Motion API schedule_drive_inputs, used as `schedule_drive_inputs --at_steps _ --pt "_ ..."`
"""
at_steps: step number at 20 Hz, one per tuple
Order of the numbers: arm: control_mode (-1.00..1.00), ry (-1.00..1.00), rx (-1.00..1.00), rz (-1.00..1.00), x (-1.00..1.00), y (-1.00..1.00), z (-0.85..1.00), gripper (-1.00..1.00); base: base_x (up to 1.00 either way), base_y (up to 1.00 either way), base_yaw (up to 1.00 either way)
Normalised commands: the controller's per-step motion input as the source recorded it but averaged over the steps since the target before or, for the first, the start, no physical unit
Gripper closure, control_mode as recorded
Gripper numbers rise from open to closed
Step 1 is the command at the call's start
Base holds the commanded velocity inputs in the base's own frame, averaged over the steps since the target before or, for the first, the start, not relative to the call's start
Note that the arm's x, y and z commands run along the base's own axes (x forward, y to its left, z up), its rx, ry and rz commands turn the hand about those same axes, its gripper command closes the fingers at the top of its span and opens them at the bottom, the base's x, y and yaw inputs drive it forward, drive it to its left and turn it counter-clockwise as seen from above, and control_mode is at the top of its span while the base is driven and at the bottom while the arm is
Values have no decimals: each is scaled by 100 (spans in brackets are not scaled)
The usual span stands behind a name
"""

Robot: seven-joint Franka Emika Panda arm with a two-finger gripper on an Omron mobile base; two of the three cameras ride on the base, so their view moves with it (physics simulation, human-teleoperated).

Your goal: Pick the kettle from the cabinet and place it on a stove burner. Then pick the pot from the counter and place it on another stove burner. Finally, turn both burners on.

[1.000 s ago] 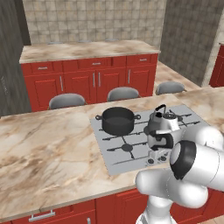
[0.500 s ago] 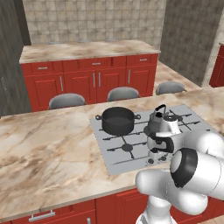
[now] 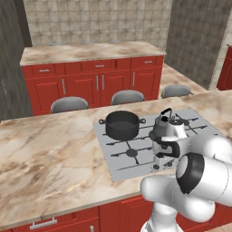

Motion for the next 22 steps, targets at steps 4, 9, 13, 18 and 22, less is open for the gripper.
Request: schedule_drive_inputs --at_steps 4,9,13,18,22 --pt "-100 0 0 9 -30 0 -42 100 0 0 0" --pt "-100 0 -3 22 -41 3 -49 100 0 0 0" --pt "-100 0 -6 26 -52 15 -52 100 0 0 0" --pt "-100 -2 -8 25 -62 20 -51 100 0 0 0" --pt "-100 -5 -7 25 -64 11 -52 100 0 0 0"
